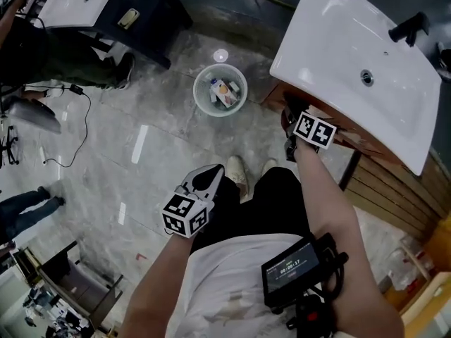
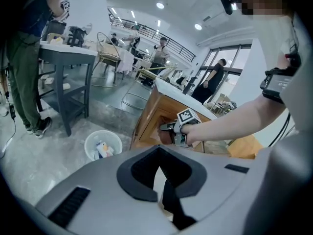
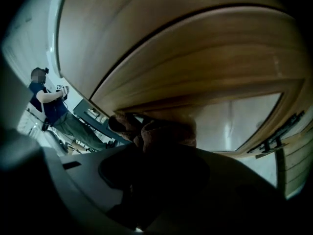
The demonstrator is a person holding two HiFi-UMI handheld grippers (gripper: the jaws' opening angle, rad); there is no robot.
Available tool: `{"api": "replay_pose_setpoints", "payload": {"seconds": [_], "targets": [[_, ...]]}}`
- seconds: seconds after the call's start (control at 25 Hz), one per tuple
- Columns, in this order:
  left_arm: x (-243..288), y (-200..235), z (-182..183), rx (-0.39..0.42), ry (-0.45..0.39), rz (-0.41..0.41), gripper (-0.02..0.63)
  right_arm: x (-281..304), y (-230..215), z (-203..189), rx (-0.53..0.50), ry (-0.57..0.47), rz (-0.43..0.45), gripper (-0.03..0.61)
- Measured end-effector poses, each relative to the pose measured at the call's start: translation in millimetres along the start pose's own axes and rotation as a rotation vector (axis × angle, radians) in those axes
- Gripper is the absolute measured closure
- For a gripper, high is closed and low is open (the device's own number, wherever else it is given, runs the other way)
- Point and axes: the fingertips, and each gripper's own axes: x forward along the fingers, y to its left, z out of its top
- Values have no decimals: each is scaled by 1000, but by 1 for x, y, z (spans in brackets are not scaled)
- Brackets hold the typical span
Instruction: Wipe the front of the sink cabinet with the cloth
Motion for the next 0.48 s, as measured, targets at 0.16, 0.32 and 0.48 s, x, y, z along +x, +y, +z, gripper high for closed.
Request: {"api": "replay_pose_setpoints", "payload": {"seconds": [0.16,0.32,0.48], "targets": [[-8,12,-8,-11,22,20,606,23,36,-6,28,6,68,428],[-7,13,-11,-1,47,27,606,39,55,-7,90,-38,134,428],[-4,12,-9,23,71,24,606,48,61,-10,219,-98,237,428]]}}
